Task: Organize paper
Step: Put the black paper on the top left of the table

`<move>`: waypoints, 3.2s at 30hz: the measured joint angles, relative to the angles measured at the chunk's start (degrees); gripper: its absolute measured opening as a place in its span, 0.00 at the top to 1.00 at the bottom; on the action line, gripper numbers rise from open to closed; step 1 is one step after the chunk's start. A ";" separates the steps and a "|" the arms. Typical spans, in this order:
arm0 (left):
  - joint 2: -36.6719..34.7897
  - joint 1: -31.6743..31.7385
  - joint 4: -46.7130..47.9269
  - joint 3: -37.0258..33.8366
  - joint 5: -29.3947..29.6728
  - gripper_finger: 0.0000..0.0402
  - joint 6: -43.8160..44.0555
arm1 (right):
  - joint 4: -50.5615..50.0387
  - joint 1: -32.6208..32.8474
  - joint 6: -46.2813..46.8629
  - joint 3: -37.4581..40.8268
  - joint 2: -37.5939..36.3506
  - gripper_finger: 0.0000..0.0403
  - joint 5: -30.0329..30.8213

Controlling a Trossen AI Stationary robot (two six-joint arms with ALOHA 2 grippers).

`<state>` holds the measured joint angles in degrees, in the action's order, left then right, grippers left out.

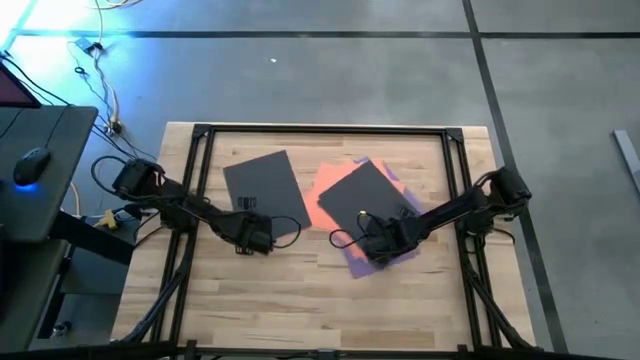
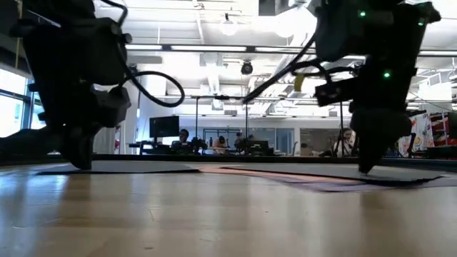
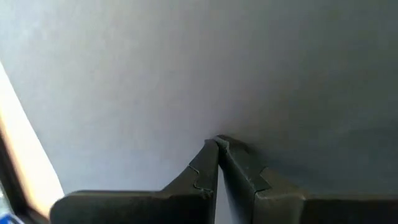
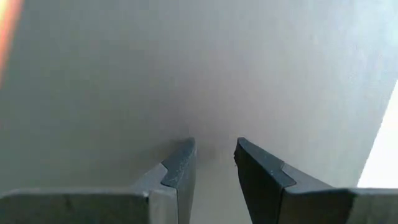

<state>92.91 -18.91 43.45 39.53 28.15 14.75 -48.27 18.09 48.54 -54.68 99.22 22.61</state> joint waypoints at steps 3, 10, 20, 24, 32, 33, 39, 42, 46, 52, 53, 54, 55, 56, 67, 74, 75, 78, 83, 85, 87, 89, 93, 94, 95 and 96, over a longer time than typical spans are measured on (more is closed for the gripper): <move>-0.14 -0.53 1.91 -0.10 3.11 1.00 -0.50 | -0.11 0.00 0.25 0.00 0.00 0.76 0.29; -0.07 -0.82 4.06 1.88 8.35 1.00 2.97 | 1.49 -0.02 -0.99 -0.07 -0.04 0.76 0.92; -0.25 1.85 -7.87 3.55 7.90 1.00 29.94 | 4.26 -0.02 -2.74 -0.20 -0.17 0.76 1.11; -0.06 4.83 -15.87 -1.85 6.54 1.00 31.97 | 5.36 -0.02 -3.81 -0.24 -0.22 0.76 0.88; 0.15 8.47 -10.82 -4.81 13.31 1.00 24.81 | 5.74 0.13 -4.20 -0.28 -0.24 0.76 0.81; 0.15 9.00 -11.20 -4.69 13.29 1.00 22.09 | 5.75 0.12 -4.27 -0.28 -0.24 0.76 0.79; 0.09 12.49 -11.68 -4.62 11.99 1.00 13.88 | 6.06 0.30 -5.06 -0.28 -0.24 0.76 0.79; 0.06 12.95 -11.71 -4.57 11.59 1.00 13.16 | 6.06 0.70 -5.08 -0.31 -0.24 0.76 0.81; 0.02 12.55 -11.68 -4.57 10.51 1.00 12.59 | 6.03 1.35 -5.08 -0.31 -0.24 0.76 0.81; -0.13 9.65 -11.63 -4.52 7.65 1.00 14.05 | 6.00 1.69 -5.08 -0.33 -0.24 0.76 0.78; -0.16 8.84 -11.54 -4.52 6.96 1.00 15.30 | 5.99 1.81 -5.08 -0.32 -0.24 0.76 0.78; -0.14 7.87 -11.65 -4.43 6.37 1.00 16.92 | 5.99 1.86 -5.08 -0.33 -0.24 0.76 0.78; -0.16 6.97 -11.93 -4.42 6.14 1.00 18.50 | 5.97 1.90 -5.08 -0.33 -0.24 0.76 0.78; -0.14 6.13 -12.00 -4.44 6.38 1.00 19.81 | 5.97 1.94 -5.08 -0.33 -0.22 0.76 0.80; 0.04 4.10 -11.93 -4.57 7.70 1.00 17.10 | 5.97 1.95 -5.08 -0.33 -0.22 0.76 0.79; 0.03 3.99 -5.05 0.32 5.79 1.00 17.52 | 5.86 1.97 -6.52 -0.33 -0.83 0.76 0.76; 0.02 3.96 -3.99 1.57 5.34 1.00 16.87 | 5.84 2.19 -7.42 -0.33 -1.52 0.76 0.78; -0.16 3.75 -1.52 5.38 4.91 1.00 14.89 | 5.68 3.66 -11.63 -0.34 -4.52 0.76 1.85; -0.20 3.01 -0.47 10.25 5.57 1.00 13.03 | 5.25 8.73 -19.32 -0.37 -11.48 0.76 0.20; -0.25 2.74 -0.45 10.87 5.97 1.00 13.19 | 5.06 11.37 -20.45 -0.06 -13.66 0.73 -0.55; -0.25 2.64 -0.31 10.82 6.42 1.00 14.50 | 4.88 14.16 -20.22 1.22 -15.71 0.69 -0.85; -0.25 2.66 -0.89 10.20 6.16 1.00 16.02 | 5.29 16.98 -19.10 3.12 -17.06 0.64 -1.55; -0.25 2.50 -5.86 6.29 3.60 1.00 17.50 | 7.54 22.62 -15.85 7.28 -17.49 0.51 -1.03; -0.25 2.34 -7.69 5.21 3.26 1.00 17.60 | 9.18 23.70 -15.02 8.43 -17.50 0.49 -0.06; -0.25 2.15 -9.24 4.10 2.82 1.00 17.58 | 11.21 24.84 -14.21 9.79 -17.53 0.46 1.22; -0.25 1.94 -10.45 2.97 2.13 1.00 17.59 | 13.36 25.86 -13.58 11.26 -17.53 0.45 2.62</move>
<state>92.66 -16.96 33.00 42.50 30.28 32.34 -34.91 43.95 34.96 -43.41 81.69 25.24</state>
